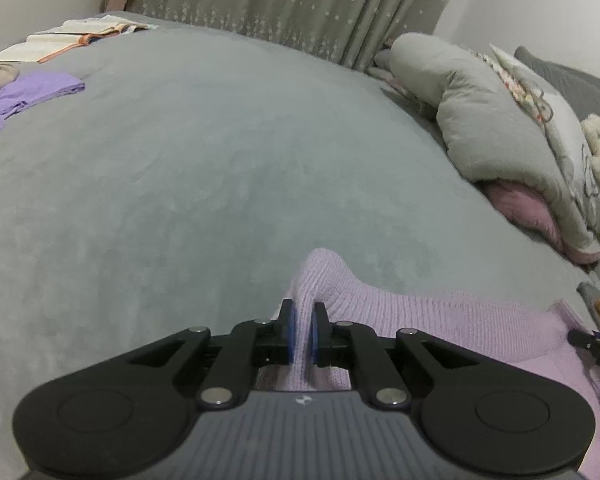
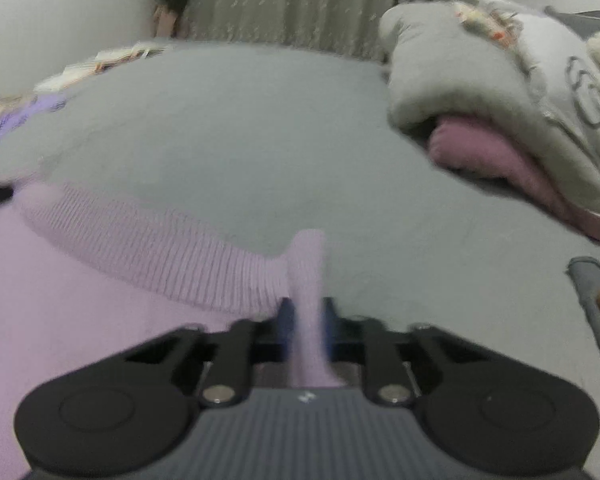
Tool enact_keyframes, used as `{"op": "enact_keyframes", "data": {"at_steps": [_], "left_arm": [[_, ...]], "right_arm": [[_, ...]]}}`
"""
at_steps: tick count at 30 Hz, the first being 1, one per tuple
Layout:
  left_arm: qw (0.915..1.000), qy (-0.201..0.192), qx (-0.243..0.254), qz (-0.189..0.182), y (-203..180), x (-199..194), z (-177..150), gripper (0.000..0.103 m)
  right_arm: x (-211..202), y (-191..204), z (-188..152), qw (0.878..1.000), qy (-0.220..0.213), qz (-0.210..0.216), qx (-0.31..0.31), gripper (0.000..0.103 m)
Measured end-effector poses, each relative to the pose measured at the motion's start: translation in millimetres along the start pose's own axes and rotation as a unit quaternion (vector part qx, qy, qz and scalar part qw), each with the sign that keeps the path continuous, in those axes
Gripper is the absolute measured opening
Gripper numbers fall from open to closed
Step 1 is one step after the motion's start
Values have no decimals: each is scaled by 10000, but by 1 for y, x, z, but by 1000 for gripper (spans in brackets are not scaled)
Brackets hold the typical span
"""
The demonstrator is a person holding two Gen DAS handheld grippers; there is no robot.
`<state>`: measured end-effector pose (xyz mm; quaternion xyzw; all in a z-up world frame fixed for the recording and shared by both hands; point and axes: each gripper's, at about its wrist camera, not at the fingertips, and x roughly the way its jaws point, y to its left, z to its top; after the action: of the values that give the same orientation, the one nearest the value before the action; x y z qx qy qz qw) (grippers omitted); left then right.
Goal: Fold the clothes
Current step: 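Pinch the sweater's ribbed hem with both grippers and pull it outward, then release the hem and open both grippers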
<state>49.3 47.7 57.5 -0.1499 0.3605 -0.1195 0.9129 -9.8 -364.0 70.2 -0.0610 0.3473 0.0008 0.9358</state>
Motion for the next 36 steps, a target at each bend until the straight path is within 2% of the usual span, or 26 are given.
{"op": "enact_keyframes", "data": {"at_steps": [3,5,7,8,10,13,14,15,17,21,23,26,29,32,36], "left_arm": [[9996,-267,6,-89,-4,-8,8,6],[9999,-117,13,39,-4,1,7,6],[9996,181,11,219,-3,14,2,8],[9992,282,-20,292,-2,21,-2,12],[9991,290,-133,265,3,25,-3,14],[9988,300,-346,143,13,22,1,19],[9987,305,-396,129,15,22,1,25],[9985,311,-440,124,17,23,1,27],[9966,328,-752,-59,28,23,0,27],[9940,244,-982,-426,39,16,6,30],[9881,248,-1323,-739,49,11,9,35],[9798,136,-1826,-806,69,2,11,39],[9805,-178,-1919,-390,88,-11,18,46],[9790,-398,-1977,-293,100,-25,22,46],[9930,-375,-1088,-251,65,-40,17,46]], "right_arm": [[-11,-6,3,9995,-227,-72,214,7],[-14,-8,6,9992,-281,-111,253,7],[-6,-11,7,9993,-171,-159,298,7],[0,-12,5,9993,-53,-184,323,7],[21,-12,-4,9989,290,-274,253,8],[29,-7,-8,9983,325,-471,82,11],[29,-8,-8,9983,313,-482,108,13],[28,-11,-9,9982,304,-491,146,16],[27,-16,-12,9979,296,-518,269,35],[23,-26,-16,9971,232,-639,330,49],[19,-29,-15,9964,177,-778,276,73],[15,-40,-17,9956,188,-865,324,88],[10,-47,-19,9946,168,-974,330,97],[3,-48,-19,9941,120,-1031,312,99],[-17,-46,-14,9926,-195,-1128,415,100]]}}
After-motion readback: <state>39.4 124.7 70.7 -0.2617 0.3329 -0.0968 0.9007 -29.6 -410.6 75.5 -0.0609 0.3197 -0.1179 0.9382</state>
